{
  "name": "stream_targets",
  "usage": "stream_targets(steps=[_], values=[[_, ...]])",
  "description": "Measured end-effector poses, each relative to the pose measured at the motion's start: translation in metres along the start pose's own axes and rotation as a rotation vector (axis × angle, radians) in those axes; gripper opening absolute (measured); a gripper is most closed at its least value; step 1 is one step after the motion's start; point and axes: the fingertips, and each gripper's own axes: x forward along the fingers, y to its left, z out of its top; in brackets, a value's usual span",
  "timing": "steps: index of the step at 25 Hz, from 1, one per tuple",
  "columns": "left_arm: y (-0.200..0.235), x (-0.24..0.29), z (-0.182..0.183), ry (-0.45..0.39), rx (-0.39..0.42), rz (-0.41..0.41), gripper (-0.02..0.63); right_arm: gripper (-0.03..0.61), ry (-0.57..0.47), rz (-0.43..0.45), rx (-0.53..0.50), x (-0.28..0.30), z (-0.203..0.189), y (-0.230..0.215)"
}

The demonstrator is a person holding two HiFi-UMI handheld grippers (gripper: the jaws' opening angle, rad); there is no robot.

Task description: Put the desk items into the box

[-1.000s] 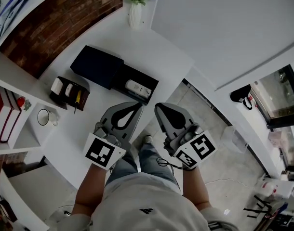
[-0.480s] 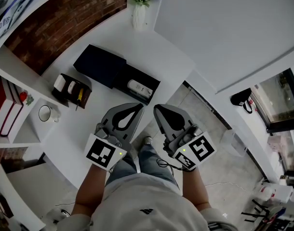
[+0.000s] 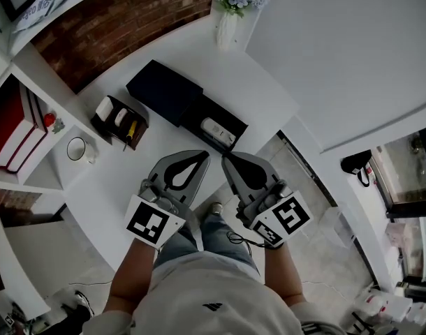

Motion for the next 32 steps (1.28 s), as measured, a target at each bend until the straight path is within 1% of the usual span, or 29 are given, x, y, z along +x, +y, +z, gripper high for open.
stream_targets(steps=[5, 19, 25, 32], values=[[0.022, -0.026, 0.001, -0.006, -0.009, 0.115, 0.011, 0.009, 0.022, 0.11, -0.04, 0.03, 0.0, 0.023], [0.076, -0.117, -0.003, -0.017, -0.024, 0.44, 0.011, 0.011, 0.076, 0.431, -0.083, 0.102, -0.011, 0.103], [0.086, -0.15, -0.004, -0.026, -0.026, 0.546, 0.011, 0.011, 0.097, 0.538, -0.096, 0.12, -0.016, 0.134], [0.092, -0.175, -0.007, -0.028, -0.03, 0.633, 0.011, 0.011, 0.113, 0.626, -0.104, 0.131, -0.022, 0.159]])
